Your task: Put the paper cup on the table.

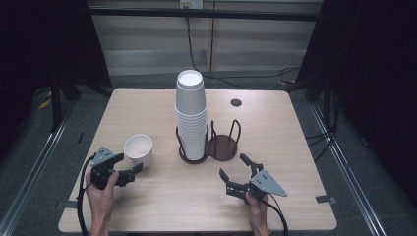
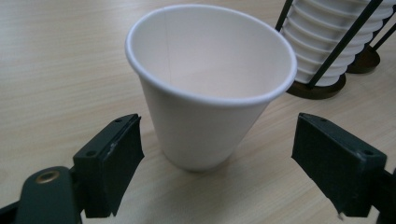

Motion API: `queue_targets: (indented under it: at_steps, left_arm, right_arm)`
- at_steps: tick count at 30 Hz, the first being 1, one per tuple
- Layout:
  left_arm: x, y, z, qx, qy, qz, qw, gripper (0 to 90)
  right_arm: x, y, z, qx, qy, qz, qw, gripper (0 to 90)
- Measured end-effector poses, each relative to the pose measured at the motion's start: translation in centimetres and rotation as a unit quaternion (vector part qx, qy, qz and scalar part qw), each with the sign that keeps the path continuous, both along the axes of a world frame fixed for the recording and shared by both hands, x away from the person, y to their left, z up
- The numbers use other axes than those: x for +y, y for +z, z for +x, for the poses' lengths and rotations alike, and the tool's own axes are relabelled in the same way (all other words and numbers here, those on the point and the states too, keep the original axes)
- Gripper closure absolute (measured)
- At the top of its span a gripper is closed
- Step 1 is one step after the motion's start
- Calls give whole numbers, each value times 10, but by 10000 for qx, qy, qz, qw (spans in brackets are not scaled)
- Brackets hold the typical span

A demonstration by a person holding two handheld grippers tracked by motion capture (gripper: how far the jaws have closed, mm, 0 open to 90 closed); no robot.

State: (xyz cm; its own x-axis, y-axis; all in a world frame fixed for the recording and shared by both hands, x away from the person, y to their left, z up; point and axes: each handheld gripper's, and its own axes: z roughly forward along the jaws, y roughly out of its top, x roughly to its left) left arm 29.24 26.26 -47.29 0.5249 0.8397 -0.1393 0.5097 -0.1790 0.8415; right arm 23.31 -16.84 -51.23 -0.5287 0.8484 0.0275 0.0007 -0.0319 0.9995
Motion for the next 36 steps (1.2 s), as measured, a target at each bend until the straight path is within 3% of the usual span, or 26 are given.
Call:
queue_targets:
  at_steps: [4,7,12,18,25,28,29,31,34,36]
  left_arm:
    - [5,-5,-10,-195,-47,-516,9985,157]
    - [4,-8,-18,-362,1,-573,9977,158]
    - [-4,-10,-31,-558,-183,-730,9956,162]
    - [-16,-7,-46,-740,-450,-1075,9904,162]
    - [-44,-12,-56,-1002,-739,-1033,9868,168]
    - [-58,-19,-56,-1069,-951,-1197,9824,184]
    - [-61,-20,-56,-1081,-989,-1189,9820,187]
    - [-69,-22,-56,-1152,-1033,-1087,9820,187]
    - [-78,-26,-55,-1315,-973,-1197,9792,187]
    - [-82,-28,-54,-1329,-913,-1177,9799,187]
  right_arm:
    - [0,0,0,-6,-6,-1,10000,124]
    - [0,0,0,-7,1,11,10000,124]
    - [0,0,0,0,-8,9,10000,123]
    - [0,0,0,-1,-13,0,10000,124]
    - [0,0,0,2,-21,7,10000,124]
    - [0,0,0,-5,-17,16,10000,124]
    - [0,0,0,-5,-14,15,10000,124]
    - [0,0,0,-6,-17,18,10000,124]
    - [0,0,0,-5,-21,20,10000,124]
    - [0,0,0,-3,-26,27,10000,124]
